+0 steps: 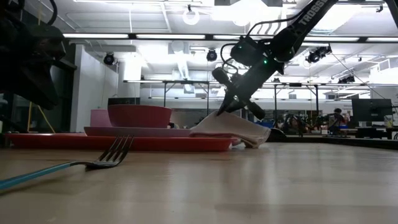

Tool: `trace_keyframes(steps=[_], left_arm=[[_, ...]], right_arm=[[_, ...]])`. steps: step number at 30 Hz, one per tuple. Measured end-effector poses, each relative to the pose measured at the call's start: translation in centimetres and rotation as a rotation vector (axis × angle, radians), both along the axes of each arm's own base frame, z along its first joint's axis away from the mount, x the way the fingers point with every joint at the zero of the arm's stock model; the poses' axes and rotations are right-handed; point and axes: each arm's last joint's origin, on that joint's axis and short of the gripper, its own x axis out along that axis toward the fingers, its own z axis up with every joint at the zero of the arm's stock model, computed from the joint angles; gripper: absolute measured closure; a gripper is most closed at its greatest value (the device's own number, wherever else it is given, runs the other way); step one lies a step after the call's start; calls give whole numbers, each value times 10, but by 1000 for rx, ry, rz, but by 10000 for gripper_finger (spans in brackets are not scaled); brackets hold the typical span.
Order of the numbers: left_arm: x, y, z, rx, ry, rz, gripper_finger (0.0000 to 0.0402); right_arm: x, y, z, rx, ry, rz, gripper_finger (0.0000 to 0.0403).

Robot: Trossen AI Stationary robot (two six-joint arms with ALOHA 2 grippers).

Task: Set up tray
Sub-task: Put the brown napkin on the red tray to the right of the purple plate

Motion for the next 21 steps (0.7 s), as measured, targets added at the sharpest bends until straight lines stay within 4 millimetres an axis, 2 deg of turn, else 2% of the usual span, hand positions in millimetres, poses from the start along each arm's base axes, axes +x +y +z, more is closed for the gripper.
trace_keyframes(steps=[5,14,18,21], left_arm=[[0,0,0,9,4,-12,291],[0,0,0,10,5,-15,291],[0,0,0,33,13,-44,291],[0,0,0,40,16,-54,291]], right_arm=[[3,-6,12,35,10,-28,403],[-4,-33,46,90,69,-119,403],[0,-33,55,114,42,-114,403],[4,-29,55,130,38,-114,403]])
